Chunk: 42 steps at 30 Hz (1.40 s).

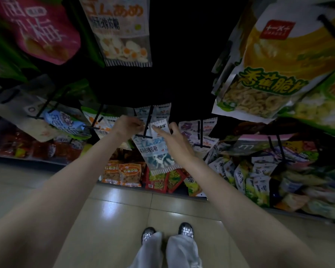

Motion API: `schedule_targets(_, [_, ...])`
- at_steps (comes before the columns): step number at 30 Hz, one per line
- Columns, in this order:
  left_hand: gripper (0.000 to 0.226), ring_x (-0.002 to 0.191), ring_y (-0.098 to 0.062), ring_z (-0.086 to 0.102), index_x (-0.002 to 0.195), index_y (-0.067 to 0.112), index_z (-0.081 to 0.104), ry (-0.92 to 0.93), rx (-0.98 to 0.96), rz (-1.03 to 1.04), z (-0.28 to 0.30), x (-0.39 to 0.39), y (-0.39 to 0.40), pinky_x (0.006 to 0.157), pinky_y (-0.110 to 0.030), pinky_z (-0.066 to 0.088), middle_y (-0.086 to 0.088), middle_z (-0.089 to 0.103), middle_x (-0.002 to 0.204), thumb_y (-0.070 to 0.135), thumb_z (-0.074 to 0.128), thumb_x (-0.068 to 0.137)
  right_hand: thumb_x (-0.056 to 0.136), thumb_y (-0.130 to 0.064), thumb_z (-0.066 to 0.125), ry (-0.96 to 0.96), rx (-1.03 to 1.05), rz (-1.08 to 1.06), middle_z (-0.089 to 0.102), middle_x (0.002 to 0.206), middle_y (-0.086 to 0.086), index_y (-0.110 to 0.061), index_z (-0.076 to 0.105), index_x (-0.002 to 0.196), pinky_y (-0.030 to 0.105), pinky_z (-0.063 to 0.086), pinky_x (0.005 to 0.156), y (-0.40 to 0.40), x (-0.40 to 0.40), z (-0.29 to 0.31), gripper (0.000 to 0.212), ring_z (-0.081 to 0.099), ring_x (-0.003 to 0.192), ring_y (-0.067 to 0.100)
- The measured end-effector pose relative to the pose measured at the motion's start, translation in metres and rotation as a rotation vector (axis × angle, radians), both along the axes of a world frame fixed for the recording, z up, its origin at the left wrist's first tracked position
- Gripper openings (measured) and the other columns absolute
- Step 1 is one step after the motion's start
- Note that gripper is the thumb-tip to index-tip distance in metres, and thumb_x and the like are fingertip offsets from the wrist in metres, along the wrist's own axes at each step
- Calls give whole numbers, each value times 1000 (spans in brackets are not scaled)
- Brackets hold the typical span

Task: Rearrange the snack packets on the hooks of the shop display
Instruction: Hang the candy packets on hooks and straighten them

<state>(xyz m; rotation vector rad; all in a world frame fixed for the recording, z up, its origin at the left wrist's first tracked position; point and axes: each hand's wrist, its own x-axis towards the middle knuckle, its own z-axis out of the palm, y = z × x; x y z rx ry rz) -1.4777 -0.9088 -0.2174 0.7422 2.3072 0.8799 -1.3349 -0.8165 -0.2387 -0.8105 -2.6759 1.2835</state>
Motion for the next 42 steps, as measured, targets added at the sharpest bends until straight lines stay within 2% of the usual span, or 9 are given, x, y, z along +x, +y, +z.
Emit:
schedule_targets(4, [23, 114, -32, 55, 109, -6, 64, 28, -25, -16, -3, -4, 3, 99, -36, 41, -20, 61, 119, 2, 58, 88, 99, -14, 37, -80, -19, 17, 22, 152, -4, -49, 28, 140, 22, 33, 42, 4, -2, -9, 54, 50, 59, 12])
schedule_targets(9, [29, 113, -31, 56, 121, 2, 60, 221, -32, -37, -6, -2, 5, 93, -35, 43, -19, 58, 126, 1, 46, 95, 98, -39, 27, -117, 97, -32, 27, 149, -3, -38, 17, 147, 30, 41, 65, 2, -12, -18, 50, 46, 122, 31])
schedule_targets(14, [29, 55, -20, 47, 119, 5, 60, 358, 121, -46, 20, 3, -14, 50, -25, 33, -22, 63, 106, 2, 44, 95, 91, 4, 45, -187, 164, -18, 8, 151, 5, -19, 25, 146, 25, 38, 61, -2, 3, 14, 63, 45, 113, 29])
schedule_targets(19, [29, 91, -30, 57, 117, 6, 59, 301, 321, -149, 69, 27, 0, 73, -29, 44, -17, 56, 117, -2, 46, 93, 96, -11, 45, -59, 185, -137, 14, 146, 6, -16, 35, 141, 34, 46, 88, 9, 57, 69, 46, 45, 115, 25])
schedule_targets(23, [32, 109, -27, 54, 118, 6, 59, 306, 436, -250, 108, 62, 19, 90, -32, 46, -16, 54, 119, -5, 46, 91, 95, -6, 47, 33, 155, -286, 21, 142, 5, -15, 38, 138, 29, 47, 79, 30, 113, 109, 44, 54, 97, 24])
schedule_targets(32, [30, 99, -19, 57, 123, 11, 55, 474, 464, -391, 140, 158, 77, 75, -23, 43, -7, 55, 118, 6, 46, 94, 96, -11, 49, 64, 127, -903, 20, 149, 10, -15, 35, 140, 25, 40, 77, 82, 226, 154, 46, 52, 93, 16])
schedule_targets(35, [29, 95, -16, 57, 121, 14, 56, 486, 471, -442, 149, 182, 96, 73, -23, 45, -3, 54, 116, 7, 46, 94, 94, -13, 54, 199, 60, -1051, 24, 150, 9, -16, 32, 140, 31, 43, 82, 112, 257, 164, 51, 51, 114, 23])
schedule_targets(38, [32, 98, -16, 57, 122, 14, 55, 476, 492, -478, 158, 207, 118, 76, -26, 46, -3, 52, 121, 4, 47, 93, 91, -19, 60, 296, 3, -993, 23, 153, 4, -18, 17, 148, 35, 35, 103, 148, 278, 180, 71, 31, 137, 24])
schedule_targets(42, [37, 120, -19, 45, 128, 17, 51, 537, 512, -457, 160, 250, 156, 84, -24, 39, -1, 41, 135, 5, 48, 93, 89, -18, 63, 402, -145, -788, 39, 143, -1, -20, 27, 145, 32, 39, 94, 194, 289, 191, 66, 40, 130, 22])
